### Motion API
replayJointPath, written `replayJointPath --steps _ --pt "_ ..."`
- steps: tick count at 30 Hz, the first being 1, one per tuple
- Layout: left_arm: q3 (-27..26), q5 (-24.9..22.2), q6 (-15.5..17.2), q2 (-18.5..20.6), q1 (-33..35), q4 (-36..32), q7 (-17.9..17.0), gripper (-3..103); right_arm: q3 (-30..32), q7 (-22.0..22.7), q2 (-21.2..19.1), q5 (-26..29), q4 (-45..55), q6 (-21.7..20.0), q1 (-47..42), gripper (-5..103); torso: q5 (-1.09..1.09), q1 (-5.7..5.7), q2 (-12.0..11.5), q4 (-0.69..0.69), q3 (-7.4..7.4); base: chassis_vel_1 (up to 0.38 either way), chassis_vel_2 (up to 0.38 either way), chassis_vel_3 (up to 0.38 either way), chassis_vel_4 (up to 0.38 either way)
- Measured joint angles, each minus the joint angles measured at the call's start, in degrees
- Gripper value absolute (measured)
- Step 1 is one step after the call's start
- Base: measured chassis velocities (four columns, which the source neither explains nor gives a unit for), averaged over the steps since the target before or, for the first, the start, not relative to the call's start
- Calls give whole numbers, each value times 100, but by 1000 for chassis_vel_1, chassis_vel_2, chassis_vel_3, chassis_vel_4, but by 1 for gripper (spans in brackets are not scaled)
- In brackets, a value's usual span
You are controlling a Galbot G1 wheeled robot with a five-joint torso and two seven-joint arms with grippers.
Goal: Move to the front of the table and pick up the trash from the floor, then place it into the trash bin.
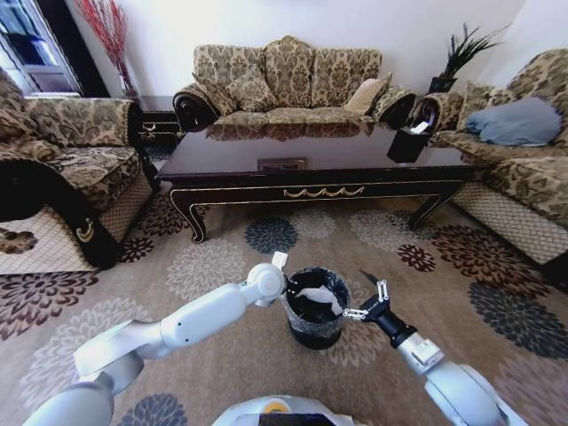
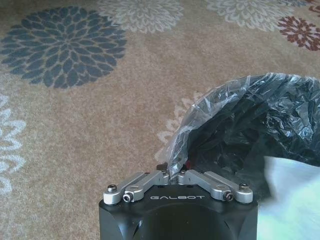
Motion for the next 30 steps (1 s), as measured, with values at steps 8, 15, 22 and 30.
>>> replayJointPath --steps 8,15,22,30 --pt "-35 8 0 28 57 -53 -29 2 14 148 49 353 216 -349 -204 100 -2 0 0 -7 1 0 0 0 0" --pt "-136 -12 0 0 104 -39 -37 2 -132 162 186 1140 601 -1051 -357 100 3 0 0 -1 0 0 0 0 0" --pt "-199 -7 1 62 158 -59 -49 2 -170 312 316 1983 1073 -1958 -640 100 -5 0 0 -6 0 0 0 0 0" --pt "-280 31 1 168 226 -148 -49 2 -219 419 403 2548 728 -1589 -517 100 -2 0 0 -4 0 0 0 0 0"
